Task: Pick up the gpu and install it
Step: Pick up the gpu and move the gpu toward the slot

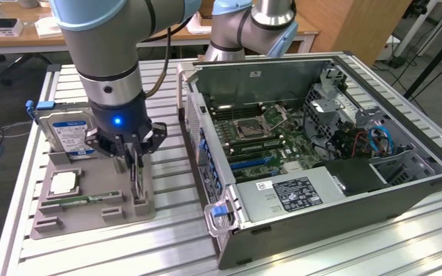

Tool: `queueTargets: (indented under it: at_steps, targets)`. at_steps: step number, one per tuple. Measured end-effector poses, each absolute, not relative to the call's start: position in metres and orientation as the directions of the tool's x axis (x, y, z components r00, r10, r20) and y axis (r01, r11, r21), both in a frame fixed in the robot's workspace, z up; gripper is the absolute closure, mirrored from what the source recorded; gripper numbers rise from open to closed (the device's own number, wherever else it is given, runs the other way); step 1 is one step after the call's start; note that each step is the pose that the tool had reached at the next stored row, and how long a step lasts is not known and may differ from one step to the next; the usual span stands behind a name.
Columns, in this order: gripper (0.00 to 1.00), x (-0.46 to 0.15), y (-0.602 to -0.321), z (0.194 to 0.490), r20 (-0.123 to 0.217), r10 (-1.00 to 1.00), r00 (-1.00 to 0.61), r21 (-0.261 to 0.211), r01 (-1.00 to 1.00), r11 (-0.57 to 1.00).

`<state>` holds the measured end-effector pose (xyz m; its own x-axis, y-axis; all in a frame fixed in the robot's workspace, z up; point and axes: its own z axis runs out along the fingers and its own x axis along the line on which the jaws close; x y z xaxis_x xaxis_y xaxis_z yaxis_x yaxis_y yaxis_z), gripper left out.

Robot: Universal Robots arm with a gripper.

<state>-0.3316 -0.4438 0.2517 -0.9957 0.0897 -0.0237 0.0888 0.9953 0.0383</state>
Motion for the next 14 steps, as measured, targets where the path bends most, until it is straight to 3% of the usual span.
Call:
queueTargets:
  at_steps: [14]
  targets:
    - [0.74, -0.3316, -0.4438, 0.2579, -0.024, 0.09, -0.996, 0.038, 0.089, 0.995]
